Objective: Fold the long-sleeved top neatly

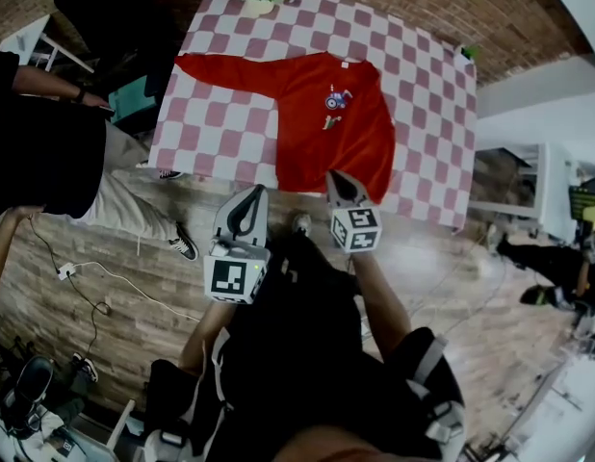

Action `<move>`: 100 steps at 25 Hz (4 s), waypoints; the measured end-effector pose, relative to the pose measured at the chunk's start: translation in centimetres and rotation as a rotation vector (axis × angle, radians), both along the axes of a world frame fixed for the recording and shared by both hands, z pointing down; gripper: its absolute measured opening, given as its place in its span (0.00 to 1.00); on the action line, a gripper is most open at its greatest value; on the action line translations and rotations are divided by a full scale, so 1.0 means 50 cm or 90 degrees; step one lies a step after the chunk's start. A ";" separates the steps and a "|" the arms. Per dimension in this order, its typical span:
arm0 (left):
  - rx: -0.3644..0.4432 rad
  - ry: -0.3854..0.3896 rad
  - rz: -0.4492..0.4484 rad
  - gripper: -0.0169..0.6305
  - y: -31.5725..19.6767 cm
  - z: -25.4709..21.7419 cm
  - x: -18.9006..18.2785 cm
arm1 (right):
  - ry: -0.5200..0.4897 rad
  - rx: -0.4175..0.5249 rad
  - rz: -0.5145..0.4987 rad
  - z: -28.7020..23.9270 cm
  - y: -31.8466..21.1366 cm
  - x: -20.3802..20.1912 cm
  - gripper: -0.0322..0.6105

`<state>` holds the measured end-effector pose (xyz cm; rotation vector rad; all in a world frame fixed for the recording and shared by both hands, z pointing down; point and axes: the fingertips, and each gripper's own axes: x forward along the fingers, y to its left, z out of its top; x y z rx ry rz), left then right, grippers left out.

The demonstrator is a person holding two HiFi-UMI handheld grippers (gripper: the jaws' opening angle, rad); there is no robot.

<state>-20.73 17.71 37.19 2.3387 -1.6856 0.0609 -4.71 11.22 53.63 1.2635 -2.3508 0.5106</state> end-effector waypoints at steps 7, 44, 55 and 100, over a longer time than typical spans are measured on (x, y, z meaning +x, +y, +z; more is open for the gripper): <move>0.010 -0.010 -0.070 0.04 -0.035 -0.027 0.022 | -0.070 0.049 -0.040 -0.138 -0.027 0.004 0.06; -0.151 -0.037 -0.247 0.13 -0.606 0.269 -0.474 | -0.049 0.086 -0.096 -0.203 -0.470 -0.342 0.06; -0.302 -0.005 -0.289 0.25 -0.734 0.507 -0.580 | -0.014 0.041 -0.078 -0.140 -0.536 -0.396 0.06; -0.115 -0.022 -0.184 0.10 -0.716 0.261 -0.397 | -0.024 0.076 0.065 -0.172 -0.412 -0.095 0.06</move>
